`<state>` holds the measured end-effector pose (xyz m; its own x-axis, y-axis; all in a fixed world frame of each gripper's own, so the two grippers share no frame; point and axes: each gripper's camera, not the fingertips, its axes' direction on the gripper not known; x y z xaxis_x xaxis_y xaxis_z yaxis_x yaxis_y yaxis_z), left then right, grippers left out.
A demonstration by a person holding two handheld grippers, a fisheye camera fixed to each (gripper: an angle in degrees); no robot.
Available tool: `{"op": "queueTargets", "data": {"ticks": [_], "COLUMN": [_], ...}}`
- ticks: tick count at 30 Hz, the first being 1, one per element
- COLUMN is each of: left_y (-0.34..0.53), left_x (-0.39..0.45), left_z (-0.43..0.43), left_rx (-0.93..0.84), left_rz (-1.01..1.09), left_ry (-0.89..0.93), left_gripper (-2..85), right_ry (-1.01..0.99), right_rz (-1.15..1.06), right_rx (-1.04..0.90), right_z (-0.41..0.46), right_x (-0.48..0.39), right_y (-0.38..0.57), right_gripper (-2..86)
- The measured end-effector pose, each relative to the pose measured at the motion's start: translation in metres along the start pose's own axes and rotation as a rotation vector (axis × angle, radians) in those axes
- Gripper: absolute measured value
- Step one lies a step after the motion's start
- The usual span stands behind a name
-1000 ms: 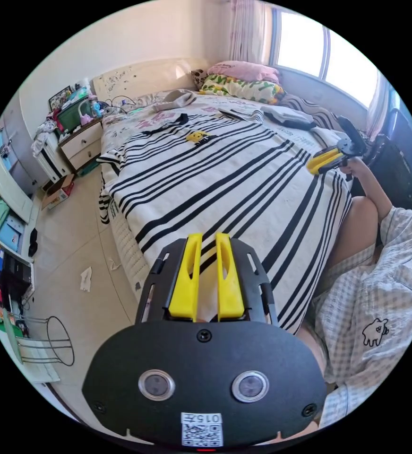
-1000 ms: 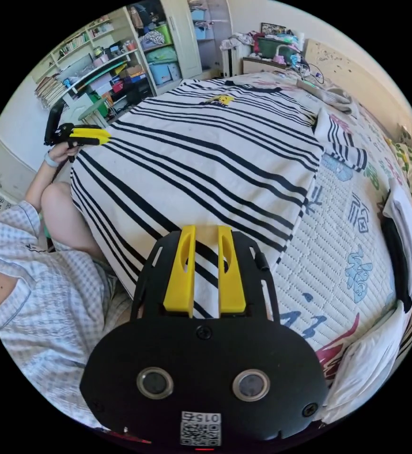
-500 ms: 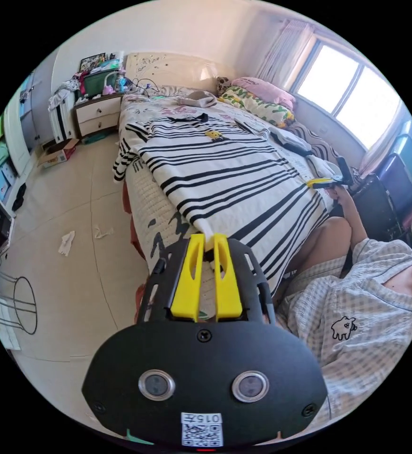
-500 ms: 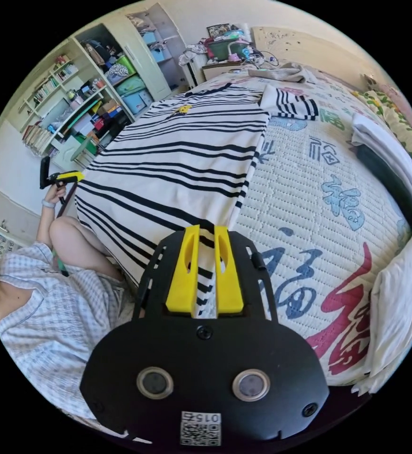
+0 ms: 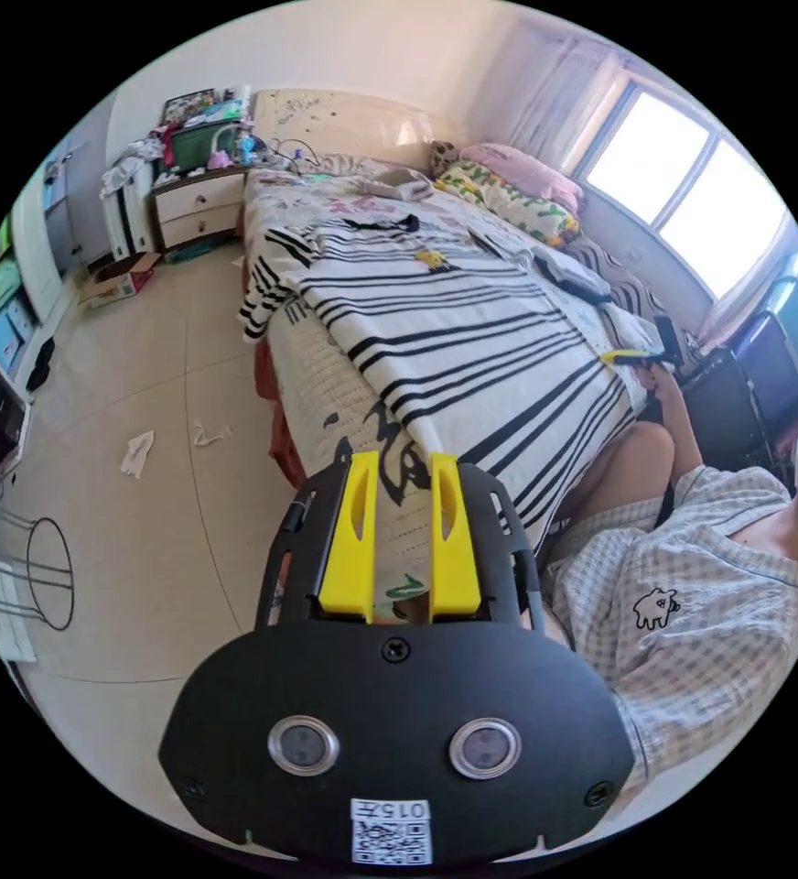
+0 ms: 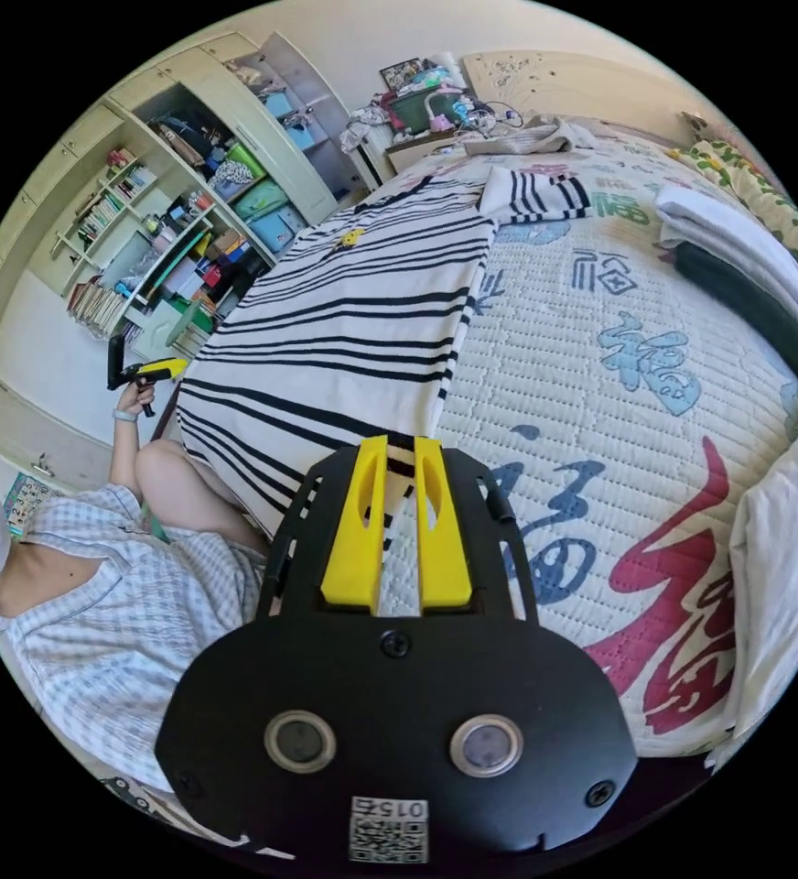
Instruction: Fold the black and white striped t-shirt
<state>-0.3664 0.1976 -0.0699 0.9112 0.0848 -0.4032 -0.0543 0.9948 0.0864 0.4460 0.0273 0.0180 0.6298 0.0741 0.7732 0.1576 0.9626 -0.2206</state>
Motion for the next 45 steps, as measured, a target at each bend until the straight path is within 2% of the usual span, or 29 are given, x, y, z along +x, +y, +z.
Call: {"op": "queueTargets", "data": {"ticks": [3, 5, 7, 11, 16, 19, 24, 26, 31, 34, 37, 39, 45], "left_y": [-0.017, -0.050, -0.084, -0.185, -0.328, -0.416, -0.541, -0.588, -0.647, -0.662, -0.667, -0.674, -0.686], "left_x": [0.000, 0.019, 0.038, 0.103, 0.176, 0.209, 0.245, 0.252, 0.258, 0.262, 0.266, 0.265, 0.285], "left_z": [-0.017, -0.019, -0.008, 0.046, 0.134, 0.199, 0.320, 0.380, 0.469, 0.515, 0.524, 0.524, 0.522], "left_rx": [0.145, 0.257, 0.277, 0.199, 0.173, 0.158, 0.079, 0.014, -0.057, -0.166, -0.152, -0.158, -0.093], "left_rz": [-0.034, 0.021, 0.081, 0.292, 0.452, 0.443, 0.363, 0.305, 0.228, 0.210, 0.213, 0.209, 0.308], "left_ry": [-0.041, -0.030, -0.011, -0.061, -0.001, 0.058, 0.037, 0.073, 0.032, 0.002, -0.042, -0.027, 0.050], "left_gripper": [8.1, 8.0, 8.0, 9.4, 10.7, 10.8, 11.1, 11.3, 11.5, 10.8, 8.7, 3.3, 1.2], "right_ry": [0.065, 0.059, 0.077, 0.095, 0.085, 0.123, 0.067, -0.018, -0.062, -0.081, -0.088, -0.096, -0.131], "right_rz": [0.014, -0.015, -0.054, -0.062, 0.004, 0.063, 0.115, 0.136, 0.154, 0.150, 0.162, 0.172, 0.179], "right_rx": [0.098, 0.173, 0.211, 0.215, 0.294, 0.274, 0.279, 0.264, 0.211, 0.217, 0.226, 0.235, 0.240], "right_z": [-0.026, -0.045, -0.055, -0.054, -0.053, -0.043, -0.022, -0.013, -0.005, -0.013, -0.022, -0.027, -0.041], "right_x": [0.009, 0.012, 0.011, 0.029, 0.071, 0.103, 0.146, 0.163, 0.179, 0.184, 0.191, 0.194, 0.200], "right_y": [-0.021, -0.047, -0.071, -0.137, -0.198, -0.228, -0.249, -0.257, -0.273, -0.276, -0.276, -0.275, -0.271], "right_gripper": [7.0, 7.6, 8.0, 9.3, 10.6, 10.6, 10.7, 10.4, 7.4, 3.5, 1.5, 1.0, 0.3]}}
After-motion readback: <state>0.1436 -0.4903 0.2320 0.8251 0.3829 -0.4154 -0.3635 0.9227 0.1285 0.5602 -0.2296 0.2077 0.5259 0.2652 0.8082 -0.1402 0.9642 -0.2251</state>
